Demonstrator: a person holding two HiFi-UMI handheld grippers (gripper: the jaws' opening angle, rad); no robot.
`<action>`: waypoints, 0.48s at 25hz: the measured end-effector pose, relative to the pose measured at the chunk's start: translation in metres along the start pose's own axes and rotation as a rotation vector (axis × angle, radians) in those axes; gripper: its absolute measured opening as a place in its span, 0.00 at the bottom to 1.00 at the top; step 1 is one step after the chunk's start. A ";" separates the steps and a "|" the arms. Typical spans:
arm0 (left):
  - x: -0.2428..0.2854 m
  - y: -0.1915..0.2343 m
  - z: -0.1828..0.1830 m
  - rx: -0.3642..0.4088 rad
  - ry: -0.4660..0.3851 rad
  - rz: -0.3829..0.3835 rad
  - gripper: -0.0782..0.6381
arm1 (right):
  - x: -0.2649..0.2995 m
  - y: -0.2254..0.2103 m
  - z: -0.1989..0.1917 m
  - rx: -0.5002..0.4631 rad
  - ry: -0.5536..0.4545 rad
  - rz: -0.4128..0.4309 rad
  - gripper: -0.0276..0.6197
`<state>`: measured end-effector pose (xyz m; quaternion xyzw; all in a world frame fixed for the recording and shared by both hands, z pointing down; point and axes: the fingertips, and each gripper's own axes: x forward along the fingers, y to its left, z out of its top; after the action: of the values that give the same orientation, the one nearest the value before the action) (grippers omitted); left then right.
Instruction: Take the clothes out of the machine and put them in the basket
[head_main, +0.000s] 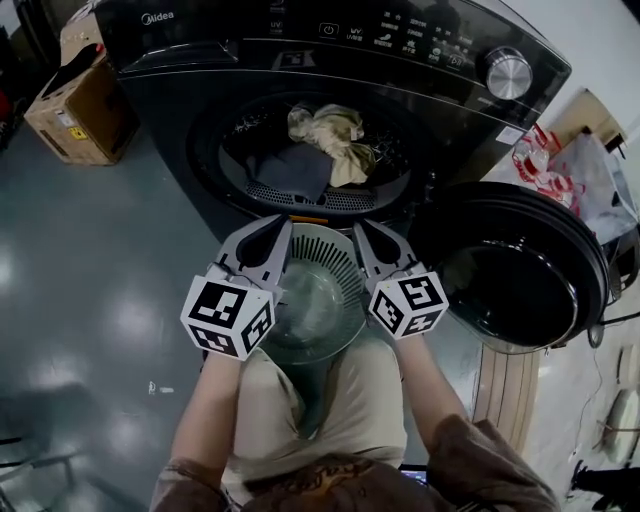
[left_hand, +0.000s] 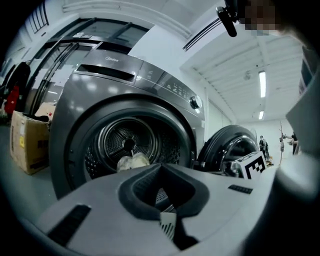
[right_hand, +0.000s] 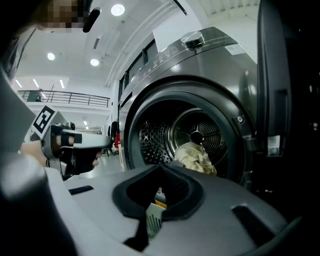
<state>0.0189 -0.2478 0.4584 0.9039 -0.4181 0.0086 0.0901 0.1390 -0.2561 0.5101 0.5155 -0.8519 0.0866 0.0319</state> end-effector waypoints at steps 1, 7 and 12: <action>0.000 0.001 -0.001 0.000 0.007 0.011 0.12 | 0.002 -0.001 0.001 -0.001 -0.004 -0.003 0.04; 0.003 -0.002 -0.010 0.006 0.020 0.011 0.12 | 0.017 -0.008 0.003 -0.015 -0.003 -0.025 0.20; 0.005 -0.005 -0.017 -0.004 0.046 -0.011 0.12 | 0.042 -0.011 0.003 -0.032 0.012 -0.009 0.51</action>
<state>0.0269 -0.2455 0.4752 0.9055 -0.4112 0.0278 0.1015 0.1292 -0.2988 0.5141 0.5180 -0.8508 0.0758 0.0457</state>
